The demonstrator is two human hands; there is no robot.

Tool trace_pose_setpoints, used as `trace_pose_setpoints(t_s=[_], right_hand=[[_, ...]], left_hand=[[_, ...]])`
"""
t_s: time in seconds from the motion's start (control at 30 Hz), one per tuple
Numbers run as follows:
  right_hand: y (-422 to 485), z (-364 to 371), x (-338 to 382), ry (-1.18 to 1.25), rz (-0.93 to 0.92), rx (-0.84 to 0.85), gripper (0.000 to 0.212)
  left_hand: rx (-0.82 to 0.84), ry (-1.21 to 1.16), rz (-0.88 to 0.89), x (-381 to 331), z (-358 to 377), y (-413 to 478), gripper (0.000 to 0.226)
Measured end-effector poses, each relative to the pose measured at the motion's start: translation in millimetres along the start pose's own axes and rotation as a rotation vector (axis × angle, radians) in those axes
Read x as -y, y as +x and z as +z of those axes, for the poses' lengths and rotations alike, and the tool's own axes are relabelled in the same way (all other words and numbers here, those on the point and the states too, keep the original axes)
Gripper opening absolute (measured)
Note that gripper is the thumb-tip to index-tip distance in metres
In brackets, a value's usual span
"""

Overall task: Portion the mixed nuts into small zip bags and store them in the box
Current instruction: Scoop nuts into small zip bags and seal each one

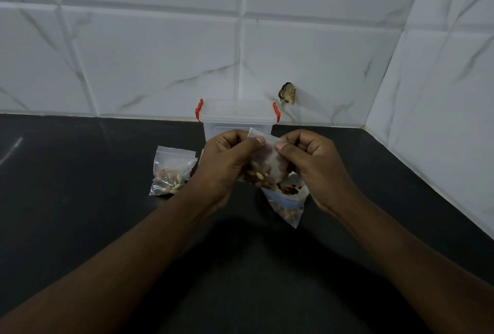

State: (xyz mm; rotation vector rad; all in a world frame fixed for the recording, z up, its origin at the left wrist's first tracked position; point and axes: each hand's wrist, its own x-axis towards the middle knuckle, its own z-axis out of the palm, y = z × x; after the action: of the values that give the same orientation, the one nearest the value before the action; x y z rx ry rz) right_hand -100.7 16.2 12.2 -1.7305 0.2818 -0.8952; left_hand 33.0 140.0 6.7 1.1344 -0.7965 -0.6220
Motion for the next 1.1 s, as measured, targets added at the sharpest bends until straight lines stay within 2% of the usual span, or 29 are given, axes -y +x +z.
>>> trace_pose_setpoints(t_s=[0.17, 0.43, 0.63, 0.77, 0.97, 1.1], right_hand=[[0.8, -2.6, -0.7, -0.118, -0.068, 0.031, 0.015], [1.2, -6.2, -1.8, -0.267, -0.155, 0.069, 0.012], [2.5, -5.4, -1.6, -0.280, -0.160, 0.058, 0.014], [5.1, -10.5, -4.6, -0.296, -0.134, 0.025, 0.011], [3.3, -11.3, 1.4, -0.236, -0.134, 0.106, 0.010], [1.5, -9.3, 2.7, -0.313, -0.179, 0.118, 0.010]], left_hand=[[0.086, 0.011, -0.064, -2.2, -0.2, -0.7, 0.015], [0.131, 0.104, 0.007, -1.2, -1.9, -1.5, 0.009], [0.092, 0.141, 0.016, -4.1, -4.2, 1.9, 0.011], [0.082, 0.130, 0.007, -4.5, -12.8, 4.3, 0.020], [0.115, 0.159, 0.069, -9.5, -12.4, 2.5, 0.011], [0.163, 0.189, 0.075, -9.5, -16.1, 3.9, 0.007]])
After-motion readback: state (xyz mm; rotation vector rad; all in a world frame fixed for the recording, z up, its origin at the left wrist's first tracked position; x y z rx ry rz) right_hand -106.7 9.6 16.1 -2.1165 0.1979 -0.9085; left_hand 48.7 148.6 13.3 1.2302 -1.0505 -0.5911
